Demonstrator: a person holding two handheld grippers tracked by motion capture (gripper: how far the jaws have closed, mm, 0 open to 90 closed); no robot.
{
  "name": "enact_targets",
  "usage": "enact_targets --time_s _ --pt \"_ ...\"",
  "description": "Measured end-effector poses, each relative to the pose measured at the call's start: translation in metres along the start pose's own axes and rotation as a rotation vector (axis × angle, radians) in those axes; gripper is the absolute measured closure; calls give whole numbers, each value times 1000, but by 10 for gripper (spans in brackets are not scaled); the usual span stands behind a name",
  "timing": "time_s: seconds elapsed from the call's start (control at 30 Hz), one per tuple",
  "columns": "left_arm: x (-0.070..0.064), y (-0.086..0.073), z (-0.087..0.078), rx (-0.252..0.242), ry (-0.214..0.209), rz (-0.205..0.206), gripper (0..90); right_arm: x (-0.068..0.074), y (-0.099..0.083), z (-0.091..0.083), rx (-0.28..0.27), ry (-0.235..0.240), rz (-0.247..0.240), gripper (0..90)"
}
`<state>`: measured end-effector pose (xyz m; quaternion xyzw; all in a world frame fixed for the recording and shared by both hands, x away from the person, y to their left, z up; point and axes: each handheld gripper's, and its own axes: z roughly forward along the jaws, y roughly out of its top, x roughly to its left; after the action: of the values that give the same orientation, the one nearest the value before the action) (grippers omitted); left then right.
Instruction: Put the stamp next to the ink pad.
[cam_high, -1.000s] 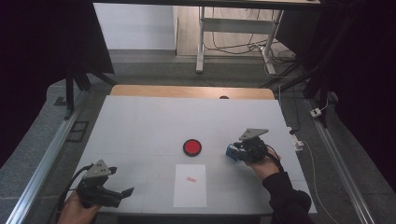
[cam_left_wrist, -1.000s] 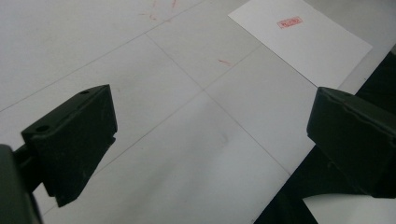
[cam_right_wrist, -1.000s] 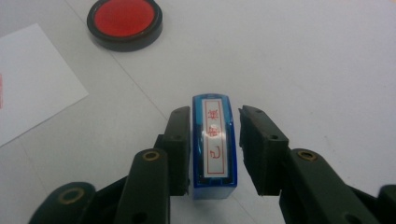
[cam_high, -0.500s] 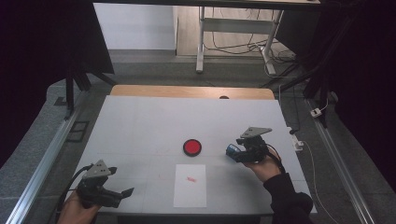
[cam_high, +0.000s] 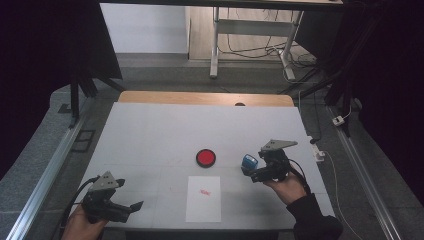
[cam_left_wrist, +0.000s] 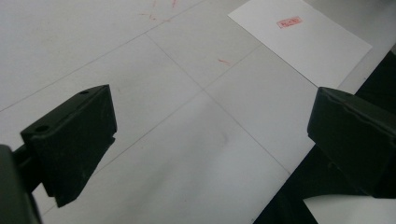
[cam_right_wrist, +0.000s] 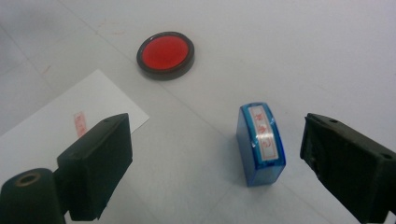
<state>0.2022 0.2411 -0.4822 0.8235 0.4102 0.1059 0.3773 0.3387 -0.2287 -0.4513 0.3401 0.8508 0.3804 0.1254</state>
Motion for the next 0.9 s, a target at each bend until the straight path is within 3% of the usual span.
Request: enact_targets --time_s 0.33,0.9 --pt "0 0 0 2 2 1 18 15 -15 -22 -16 -42 -18 0" --pt "0 0 -1 -2 8 -3 12 22 -55 -65 -80 -117 76 0"
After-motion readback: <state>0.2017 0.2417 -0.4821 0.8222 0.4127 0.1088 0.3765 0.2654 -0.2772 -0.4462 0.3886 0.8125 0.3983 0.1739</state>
